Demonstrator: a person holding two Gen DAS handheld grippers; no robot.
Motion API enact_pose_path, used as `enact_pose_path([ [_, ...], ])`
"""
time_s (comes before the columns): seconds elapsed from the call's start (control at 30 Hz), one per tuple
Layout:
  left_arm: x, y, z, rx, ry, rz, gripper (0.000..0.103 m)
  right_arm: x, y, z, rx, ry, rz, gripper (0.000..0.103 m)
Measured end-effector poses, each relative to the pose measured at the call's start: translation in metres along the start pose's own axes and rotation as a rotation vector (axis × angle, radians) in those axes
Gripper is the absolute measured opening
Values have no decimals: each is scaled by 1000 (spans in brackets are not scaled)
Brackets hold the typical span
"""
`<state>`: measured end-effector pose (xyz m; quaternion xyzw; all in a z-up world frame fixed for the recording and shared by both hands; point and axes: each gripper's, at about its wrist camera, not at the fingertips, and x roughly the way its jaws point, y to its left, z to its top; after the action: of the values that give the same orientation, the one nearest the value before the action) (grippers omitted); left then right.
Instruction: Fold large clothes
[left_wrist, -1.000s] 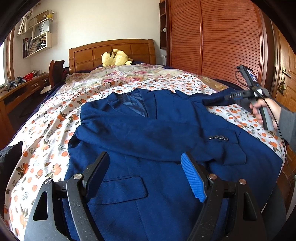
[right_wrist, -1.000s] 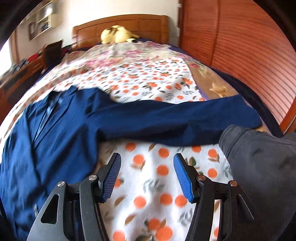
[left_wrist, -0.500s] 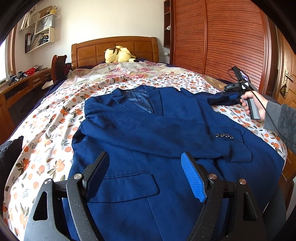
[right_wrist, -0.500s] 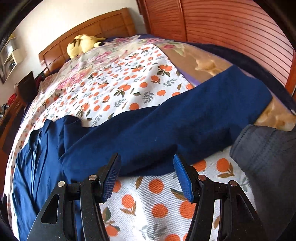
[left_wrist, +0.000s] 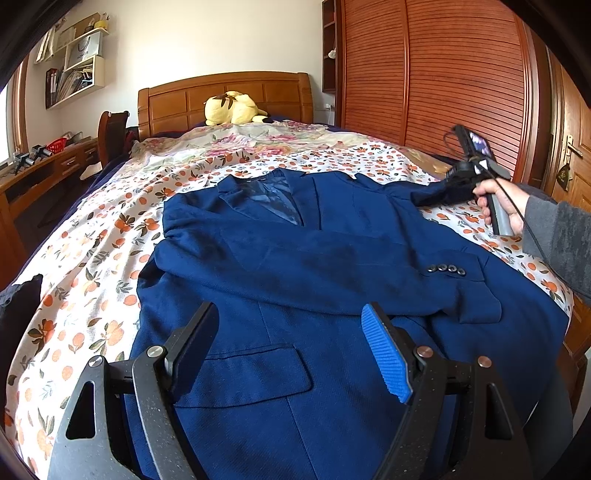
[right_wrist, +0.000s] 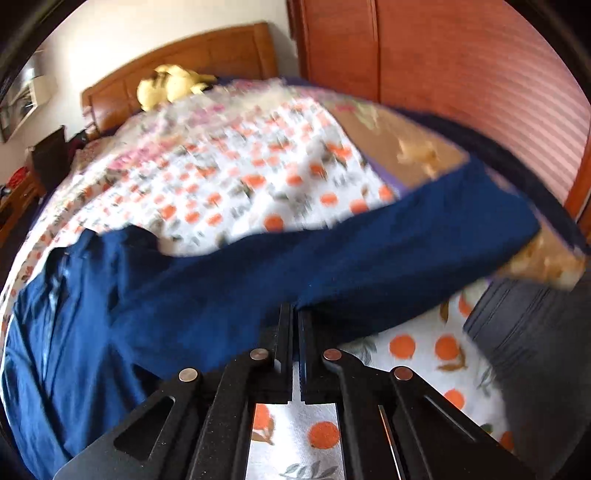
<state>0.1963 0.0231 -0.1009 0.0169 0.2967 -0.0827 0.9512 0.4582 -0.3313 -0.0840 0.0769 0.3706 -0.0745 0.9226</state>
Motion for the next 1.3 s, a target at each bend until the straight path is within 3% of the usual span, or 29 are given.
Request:
enact_pose_path([
  [0.13,1,-3,1,3,0,-5,80,-32,17,13,-54,-86,69,1],
  [0.27,2,-5,1,8,0,-7,80,-66,58,15,-184,-142,152,1],
  [0.4,1,-4,1,4,-2,-7,80,-101,110,-10,-357,-139,293,1],
  [0.53,0,-2,3,0,-8,-7,80,-123,153,-54,-507,-80,401,1],
  [0.63,-1,-3,2,1,-8,-8,80,-127,171,-78,-562,-23,399,2],
  [0.7,-2,-3,2,4,-9,-9,80,-127,172,-77,-539,-15,396,6],
  [0.97,-4,2,3,-11,-17,-12,80,-142,177,-54,-491,-45,310,45],
  [1.1,-4,1,3,-6,-20,-17,80,-162,171,-49,-420,-49,346,50],
  [1.3,-3,-1,4,-2,-19,-18,80,-189,174,-50,-471,-146,331,58],
])
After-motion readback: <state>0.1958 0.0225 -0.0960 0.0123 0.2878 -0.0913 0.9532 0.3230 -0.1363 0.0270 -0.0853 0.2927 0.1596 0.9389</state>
